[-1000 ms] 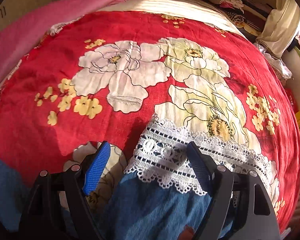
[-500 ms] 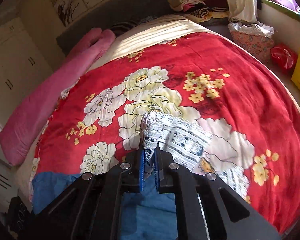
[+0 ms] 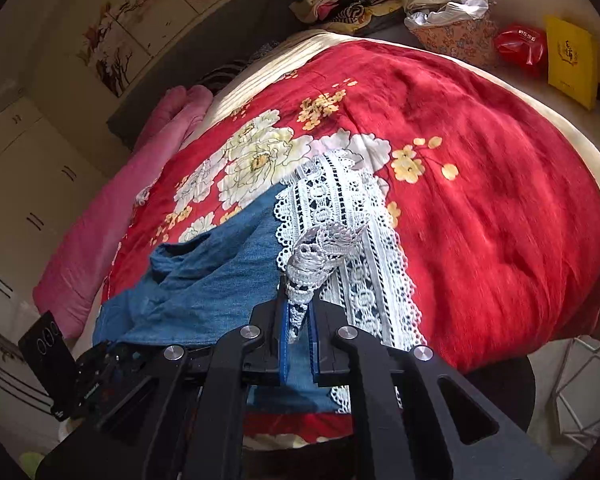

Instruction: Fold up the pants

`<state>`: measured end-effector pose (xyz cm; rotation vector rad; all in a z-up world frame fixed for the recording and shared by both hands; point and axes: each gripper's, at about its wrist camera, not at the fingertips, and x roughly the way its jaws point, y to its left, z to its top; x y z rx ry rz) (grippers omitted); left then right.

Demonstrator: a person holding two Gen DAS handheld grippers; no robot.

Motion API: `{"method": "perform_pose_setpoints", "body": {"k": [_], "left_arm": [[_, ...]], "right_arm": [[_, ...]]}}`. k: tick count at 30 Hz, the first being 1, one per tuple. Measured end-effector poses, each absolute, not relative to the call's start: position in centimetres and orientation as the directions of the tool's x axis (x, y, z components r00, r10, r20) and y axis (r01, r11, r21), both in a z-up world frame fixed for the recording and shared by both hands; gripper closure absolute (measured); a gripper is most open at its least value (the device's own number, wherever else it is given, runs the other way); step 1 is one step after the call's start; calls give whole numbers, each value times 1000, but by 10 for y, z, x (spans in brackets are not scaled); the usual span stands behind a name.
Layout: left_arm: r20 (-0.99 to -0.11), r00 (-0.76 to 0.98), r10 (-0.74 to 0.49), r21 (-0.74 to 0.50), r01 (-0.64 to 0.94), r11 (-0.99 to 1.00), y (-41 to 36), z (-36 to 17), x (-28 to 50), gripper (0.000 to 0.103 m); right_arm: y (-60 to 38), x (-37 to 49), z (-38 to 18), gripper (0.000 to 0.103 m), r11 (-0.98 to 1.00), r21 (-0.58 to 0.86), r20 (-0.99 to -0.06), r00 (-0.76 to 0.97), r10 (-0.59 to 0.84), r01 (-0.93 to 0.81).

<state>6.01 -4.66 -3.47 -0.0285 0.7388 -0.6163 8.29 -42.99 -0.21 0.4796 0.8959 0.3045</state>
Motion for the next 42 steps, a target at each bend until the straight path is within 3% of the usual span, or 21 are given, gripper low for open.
{"method": "perform_pose_setpoints", "body": {"k": [7,13,18,19,20,22,30,33,35,36,42], "left_arm": [[-699,536,-473,-158,529,834,-60,-62,56,100],[-705,547,-451,-121,534,837,-63,-61,49,99],[-715,542,-442,-107,539,835,-64,-63,47,98],[-714,544,-441,-103,541,835,-65,-62,45,97],[-715,547,-436,-97,540,836,-65,-61,44,97],[-710,551,-438,-94,542,835,-65,-57,40,94],[-712,543,-446,-83,565,821,-68,-56,31,93],[-721,535,-440,-66,579,813,-71,-61,25,93],[-735,524,-430,-60,581,812,-72,-65,24,93],[-739,523,-424,-52,583,810,-72,-67,23,94],[-747,530,-402,-57,551,833,-61,-67,26,94]], "right_arm": [[-440,60,-36,96,852,524,-721,539,436,11],[-449,48,-46,94,834,552,-717,522,462,20],[-460,46,-55,79,818,572,-733,480,481,54],[-466,44,-52,71,811,582,-724,489,486,55],[-471,41,-48,55,815,576,-723,504,473,61],[-482,36,-37,51,835,546,-720,548,425,71],[-461,40,-32,54,861,507,-700,572,427,-22],[-442,48,-42,63,897,438,-740,545,394,-54],[-438,50,-50,82,927,372,-778,529,340,-49],[-438,50,-52,85,936,349,-786,528,320,-47],[-453,48,-55,88,934,356,-791,522,321,-34]]}}
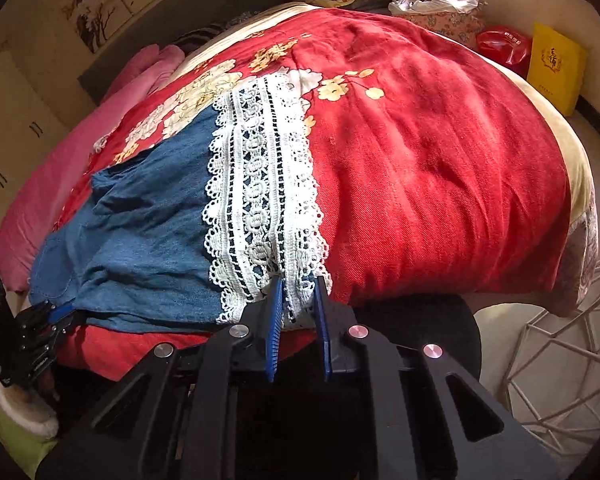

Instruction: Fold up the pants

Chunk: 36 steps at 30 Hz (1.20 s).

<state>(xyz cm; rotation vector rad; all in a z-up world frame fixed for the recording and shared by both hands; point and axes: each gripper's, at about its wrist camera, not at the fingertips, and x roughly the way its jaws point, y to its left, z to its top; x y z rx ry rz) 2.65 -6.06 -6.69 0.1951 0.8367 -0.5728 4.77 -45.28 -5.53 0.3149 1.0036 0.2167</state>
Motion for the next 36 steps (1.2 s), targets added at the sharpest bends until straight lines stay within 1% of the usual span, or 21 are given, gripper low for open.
{"method": "perform_pose_setpoints", "body": {"k": [3,5,6,7,8,11,13,15,16,18,22,24,27,28,29,31,32,34,36], "left_arm": [[-726,539,-427,-85,546,834,-54,-59,22,93],[-716,552,-427,-83,540,837,-51,-53,19,88],[-712,558,-427,-81,538,839,-49,-50,18,80],[-705,563,-432,-84,538,839,-47,-46,17,73],[-698,569,-436,-88,535,840,-46,-43,15,72],[-681,576,-453,-108,532,840,-45,-34,16,72],[-679,566,-467,-118,544,831,-49,-34,16,72],[-688,557,-465,-95,566,819,-60,-37,15,72],[-695,557,-454,-70,576,814,-67,-40,14,72],[-708,566,-421,-3,594,804,-80,-46,12,72],[-721,578,-383,79,617,783,-97,-54,14,72],[-729,580,-363,111,623,774,-103,-59,18,74],[-745,573,-343,127,625,770,-109,-66,24,85],[-750,570,-335,129,623,771,-109,-68,26,90],[-753,567,-334,128,624,771,-110,-70,27,91],[-753,565,-338,127,628,768,-111,-70,26,98],[-753,563,-341,126,631,765,-112,-70,25,99],[-754,560,-345,130,641,757,-112,-68,21,101],[-758,554,-345,134,649,749,-111,-67,17,101]], "right_arm": [[-456,44,-52,85,919,393,-779,523,346,-22],[-454,41,-44,84,932,361,-783,534,319,-28],[-454,39,-39,83,931,364,-772,547,324,-37],[-452,36,-32,83,930,366,-760,562,328,-48],[-449,34,-26,79,932,357,-751,574,326,-63],[-429,27,-10,75,932,326,-714,604,353,-158],[-411,25,-7,74,926,307,-709,596,377,-221],[-393,25,-9,73,915,284,-713,575,401,-287],[-387,26,-12,72,917,270,-722,569,394,-293],[-386,30,-19,71,932,248,-750,557,357,-264],[-419,36,-32,71,960,252,-774,569,277,-124],[-438,36,-37,71,968,248,-790,567,232,-51],[-460,31,-36,70,953,304,-770,587,251,-9],[-461,28,-33,70,948,317,-756,599,265,-19],[-459,27,-30,70,945,325,-744,606,282,-40],[-448,25,-22,70,942,323,-723,619,306,-90],[-443,25,-19,70,939,322,-712,623,323,-118],[-427,24,-14,70,913,351,-690,602,401,-207],[-407,26,-14,70,901,339,-690,580,433,-269]]}}
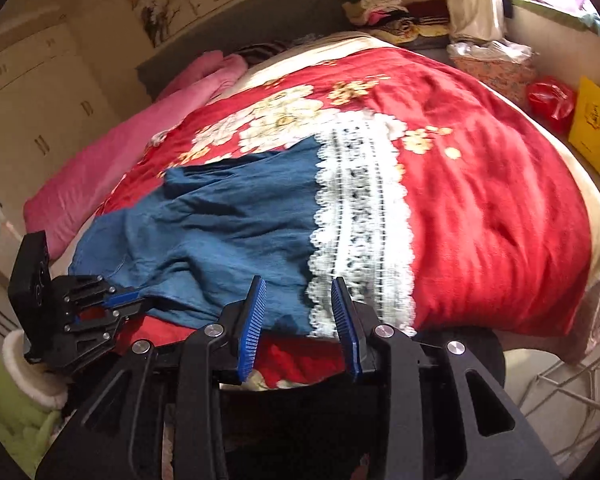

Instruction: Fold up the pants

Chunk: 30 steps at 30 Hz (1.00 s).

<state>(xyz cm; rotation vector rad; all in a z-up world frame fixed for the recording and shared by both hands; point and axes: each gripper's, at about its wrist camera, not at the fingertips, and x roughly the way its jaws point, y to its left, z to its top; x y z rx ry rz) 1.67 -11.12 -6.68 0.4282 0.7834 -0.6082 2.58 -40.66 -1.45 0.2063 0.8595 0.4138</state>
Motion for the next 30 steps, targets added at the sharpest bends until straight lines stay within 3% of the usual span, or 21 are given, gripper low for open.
{"method": "perform_pose_setpoints", "body": {"k": [6,9,11,12,15,16,18,21,24,28,30], "left_arm": [[-772,542,-331,142,655,742,-109,-69,8,101],[-783,517,-347,77,634,769,-101,-74,15,98],[-763,484,-429,-32,634,773,-92,-65,16,87],[-749,477,-460,-71,632,772,-88,-59,17,76],[-688,521,-504,-110,612,783,-74,-29,22,66],[-670,541,-508,-118,599,792,-70,-20,28,56],[-648,598,-471,-82,561,824,-65,-3,47,45],[-647,672,-361,32,497,867,-67,9,87,40],[-716,629,-303,40,471,881,-62,-2,139,29],[-779,574,-251,100,509,855,-66,-28,176,29],[-803,527,-277,69,543,837,-67,-40,185,29]], "right_arm": [[-378,51,-49,70,927,289,-806,461,371,-240],[-386,51,-61,69,913,341,-793,452,408,-225],[-389,49,-59,68,905,356,-789,444,425,-234],[-391,47,-56,67,900,365,-783,444,436,-239],[-402,42,-35,53,873,411,-725,487,487,-262],[-407,42,-25,49,870,415,-702,515,492,-265],[-420,52,-10,46,873,417,-668,567,482,-252],[-440,85,1,44,883,415,-648,611,455,-217],[-463,129,-2,42,874,457,-647,613,453,-164],[-468,179,-19,42,872,468,-685,565,460,-143],[-460,196,-31,41,879,449,-707,539,458,-158]]}}
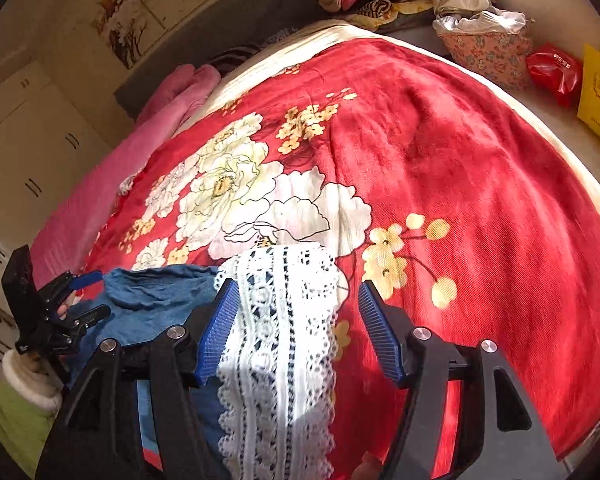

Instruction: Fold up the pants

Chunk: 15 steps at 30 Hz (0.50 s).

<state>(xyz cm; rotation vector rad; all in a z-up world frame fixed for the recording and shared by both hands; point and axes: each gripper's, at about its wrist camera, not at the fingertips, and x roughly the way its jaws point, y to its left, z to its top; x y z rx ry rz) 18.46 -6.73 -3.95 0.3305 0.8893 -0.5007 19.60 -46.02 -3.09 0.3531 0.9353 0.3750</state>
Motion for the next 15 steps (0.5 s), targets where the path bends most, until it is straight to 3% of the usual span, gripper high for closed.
{"method": "perform_pose_setpoints", "body": {"k": [3,5,6,7,10,15], "left_arm": [[-828,490,-272,46,543,839,-70,-53,200,29],[-832,457,-314,-24,537,843,-69,-59,212,30],[-831,440,-342,-65,532,844,-68,-60,216,40],[-826,421,-375,-108,535,838,-69,-61,219,58],[-807,397,-437,-181,539,823,-73,-60,221,90],[-772,395,-498,-276,497,823,-64,-49,228,96]], "right_arm": [[-446,212,-50,41,870,459,-731,480,485,-180],[-437,209,-52,51,866,451,-727,475,496,-214],[-432,208,-51,56,865,446,-725,474,500,-229],[-429,206,-51,63,854,461,-718,463,519,-242],[-420,197,-48,83,843,459,-708,458,537,-279],[-428,188,-24,89,840,439,-654,527,542,-318]]}}
